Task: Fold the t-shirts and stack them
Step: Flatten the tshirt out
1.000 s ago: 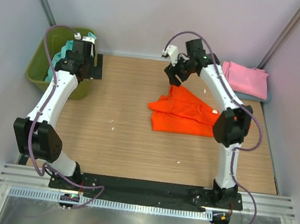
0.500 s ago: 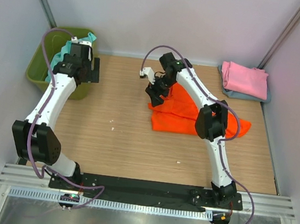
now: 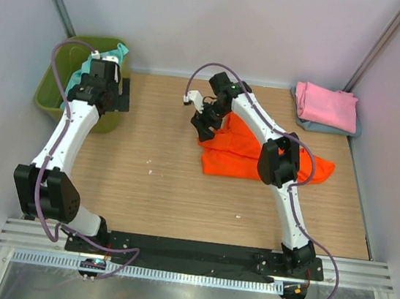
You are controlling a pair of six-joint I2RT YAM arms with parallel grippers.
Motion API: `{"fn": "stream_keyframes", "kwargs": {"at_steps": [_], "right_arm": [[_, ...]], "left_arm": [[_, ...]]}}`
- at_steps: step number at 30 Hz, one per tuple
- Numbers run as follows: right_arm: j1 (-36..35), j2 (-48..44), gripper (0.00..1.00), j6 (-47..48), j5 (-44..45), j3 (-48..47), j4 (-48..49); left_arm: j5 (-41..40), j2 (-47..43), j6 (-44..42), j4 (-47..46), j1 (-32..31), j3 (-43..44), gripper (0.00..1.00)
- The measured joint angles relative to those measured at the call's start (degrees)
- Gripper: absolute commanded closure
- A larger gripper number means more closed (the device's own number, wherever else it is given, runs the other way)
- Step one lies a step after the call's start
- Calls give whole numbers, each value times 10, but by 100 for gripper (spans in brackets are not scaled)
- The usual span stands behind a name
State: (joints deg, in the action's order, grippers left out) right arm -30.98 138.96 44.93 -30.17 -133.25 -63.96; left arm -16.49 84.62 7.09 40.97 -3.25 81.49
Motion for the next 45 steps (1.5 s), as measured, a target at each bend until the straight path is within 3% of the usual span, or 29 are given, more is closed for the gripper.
{"fn": "stream_keyframes", "kwargs": {"at_steps": [12, 15, 16, 18, 19, 22, 28, 31, 36, 42, 45], "right_arm": [[0, 63, 31, -18, 22, -10, 40], [0, 64, 44, -19, 23, -13, 41], [0, 64, 55, -21, 23, -14, 42], [0, 64, 67, -23, 24, -16, 45], [0, 64, 81, -25, 24, -16, 46], [0, 64, 99, -29, 30, -16, 49], [0, 56, 99, -32, 55, -38, 51], [0, 10, 99, -35, 79, -41, 61], [0, -142, 99, -41, 134, -53, 122], [0, -323, 99, -16, 234, -89, 256], [3, -393, 99, 34, 300, -57, 318]], "left_arm": [[0, -1, 0, 0, 0, -11, 8], [0, -1, 1, 0, 2, -11, 8], [0, -1, 1, 0, 2, -11, 8], [2, 0, 2, 0, 5, -11, 8], [2, 0, 3, 0, 6, -11, 8], [5, 0, 4, 0, 7, -11, 8], [27, 0, 4, -1, 8, -11, 11], [57, 11, 4, -3, 7, -10, 14], [126, 77, 8, 0, 7, 16, 25], [239, 141, 23, 0, 6, 59, 30], [294, 165, 30, -1, 6, 93, 31]]}}
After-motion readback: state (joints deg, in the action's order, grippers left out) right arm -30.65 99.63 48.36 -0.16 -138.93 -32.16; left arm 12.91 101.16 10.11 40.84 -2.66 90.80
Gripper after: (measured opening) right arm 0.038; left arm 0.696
